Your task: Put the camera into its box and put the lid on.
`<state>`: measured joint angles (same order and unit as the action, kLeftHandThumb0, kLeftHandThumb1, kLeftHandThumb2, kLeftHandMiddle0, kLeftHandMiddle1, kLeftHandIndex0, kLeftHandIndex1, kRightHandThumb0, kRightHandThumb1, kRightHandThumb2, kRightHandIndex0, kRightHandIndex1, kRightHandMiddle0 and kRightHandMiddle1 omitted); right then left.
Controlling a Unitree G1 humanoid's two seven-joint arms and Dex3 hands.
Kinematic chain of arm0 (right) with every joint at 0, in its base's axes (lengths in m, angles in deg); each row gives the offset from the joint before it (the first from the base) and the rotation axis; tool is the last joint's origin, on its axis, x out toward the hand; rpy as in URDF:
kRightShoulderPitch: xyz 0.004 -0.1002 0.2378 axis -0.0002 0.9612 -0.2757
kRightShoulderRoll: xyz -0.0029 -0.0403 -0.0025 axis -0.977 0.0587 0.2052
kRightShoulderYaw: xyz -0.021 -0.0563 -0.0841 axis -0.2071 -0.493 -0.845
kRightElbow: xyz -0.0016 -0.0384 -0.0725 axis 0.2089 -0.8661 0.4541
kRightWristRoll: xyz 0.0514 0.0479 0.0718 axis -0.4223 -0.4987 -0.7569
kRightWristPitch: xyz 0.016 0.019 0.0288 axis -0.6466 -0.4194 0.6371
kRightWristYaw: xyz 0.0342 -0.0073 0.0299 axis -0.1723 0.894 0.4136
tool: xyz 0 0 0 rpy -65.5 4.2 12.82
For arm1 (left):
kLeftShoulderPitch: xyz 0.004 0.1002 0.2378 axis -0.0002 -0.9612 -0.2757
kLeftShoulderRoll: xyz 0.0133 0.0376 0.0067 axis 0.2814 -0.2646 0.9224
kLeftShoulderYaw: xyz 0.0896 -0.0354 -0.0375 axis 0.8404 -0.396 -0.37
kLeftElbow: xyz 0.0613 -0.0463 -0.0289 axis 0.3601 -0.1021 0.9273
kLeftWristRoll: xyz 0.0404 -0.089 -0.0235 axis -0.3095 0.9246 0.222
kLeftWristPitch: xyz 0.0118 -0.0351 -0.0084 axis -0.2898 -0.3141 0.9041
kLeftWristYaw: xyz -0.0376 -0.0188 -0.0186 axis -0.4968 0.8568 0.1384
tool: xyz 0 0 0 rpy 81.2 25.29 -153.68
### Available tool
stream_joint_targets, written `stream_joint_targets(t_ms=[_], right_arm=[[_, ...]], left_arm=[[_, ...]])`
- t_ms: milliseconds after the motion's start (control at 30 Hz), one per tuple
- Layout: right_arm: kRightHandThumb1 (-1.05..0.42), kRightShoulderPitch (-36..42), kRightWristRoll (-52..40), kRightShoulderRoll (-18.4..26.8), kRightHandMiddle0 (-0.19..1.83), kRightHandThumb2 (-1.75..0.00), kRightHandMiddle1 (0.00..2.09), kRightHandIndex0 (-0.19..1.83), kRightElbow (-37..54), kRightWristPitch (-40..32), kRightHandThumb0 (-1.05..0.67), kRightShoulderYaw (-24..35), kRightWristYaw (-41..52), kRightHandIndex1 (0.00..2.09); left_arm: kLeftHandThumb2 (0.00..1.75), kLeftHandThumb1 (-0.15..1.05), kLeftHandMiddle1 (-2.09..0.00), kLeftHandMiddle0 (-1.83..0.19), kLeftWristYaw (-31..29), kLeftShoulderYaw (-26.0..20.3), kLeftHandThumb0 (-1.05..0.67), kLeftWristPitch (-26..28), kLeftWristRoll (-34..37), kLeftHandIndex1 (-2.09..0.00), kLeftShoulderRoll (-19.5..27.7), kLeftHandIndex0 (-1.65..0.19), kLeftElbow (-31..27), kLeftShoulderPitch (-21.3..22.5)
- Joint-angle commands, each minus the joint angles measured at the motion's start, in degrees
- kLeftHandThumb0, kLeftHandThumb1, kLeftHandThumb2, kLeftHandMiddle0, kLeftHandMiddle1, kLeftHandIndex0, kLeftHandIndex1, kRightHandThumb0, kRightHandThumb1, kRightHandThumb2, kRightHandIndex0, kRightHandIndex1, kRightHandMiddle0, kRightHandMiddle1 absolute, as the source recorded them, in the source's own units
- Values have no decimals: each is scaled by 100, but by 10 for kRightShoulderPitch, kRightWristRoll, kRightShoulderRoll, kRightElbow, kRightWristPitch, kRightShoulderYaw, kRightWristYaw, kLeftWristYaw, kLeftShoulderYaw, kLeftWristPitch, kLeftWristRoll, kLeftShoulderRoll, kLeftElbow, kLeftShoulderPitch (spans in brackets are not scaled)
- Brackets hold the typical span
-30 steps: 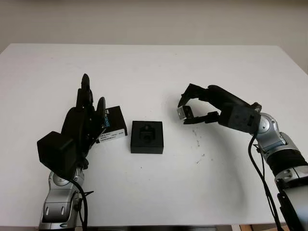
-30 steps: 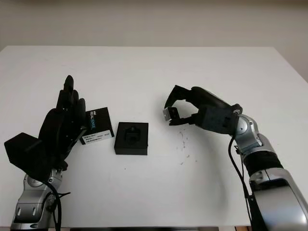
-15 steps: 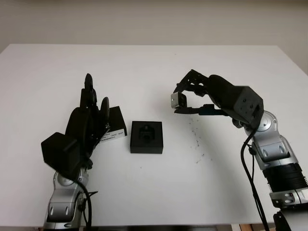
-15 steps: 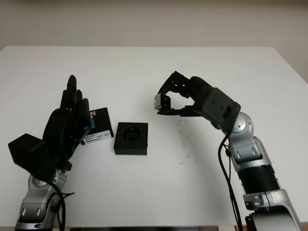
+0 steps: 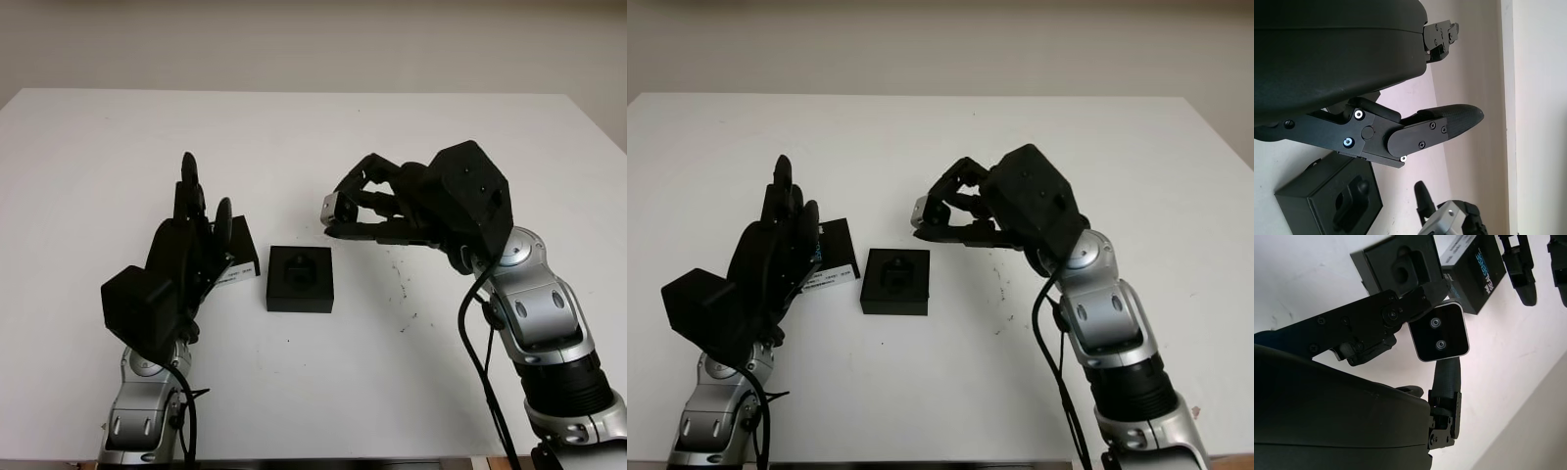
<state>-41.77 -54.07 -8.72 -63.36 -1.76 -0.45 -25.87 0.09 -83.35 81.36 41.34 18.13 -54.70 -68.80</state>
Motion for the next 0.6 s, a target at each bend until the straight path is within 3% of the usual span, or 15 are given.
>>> stream_joint_targets(t_ms=[0, 233, 567], right_arm=[[-105, 2, -4, 3, 6, -11, 204, 25, 15, -5, -40, -9, 7, 8], [-105, 1, 20, 14, 8, -9, 208, 30, -22, 68, -41, -49, 17, 10], [-103, -24, 23, 6, 13, -6, 203, 33, -88, 134, -39, -54, 30, 12]], left_arm=[[65, 105, -1, 19, 3, 2, -58, 0, 0, -1, -5, 19, -6, 6], [65, 105, -1, 19, 9, 5, -57, -4, -9, 0, -7, 19, -7, 6], [65, 105, -3, 19, 29, 14, -57, -1, -32, -2, -15, 19, -9, 11]])
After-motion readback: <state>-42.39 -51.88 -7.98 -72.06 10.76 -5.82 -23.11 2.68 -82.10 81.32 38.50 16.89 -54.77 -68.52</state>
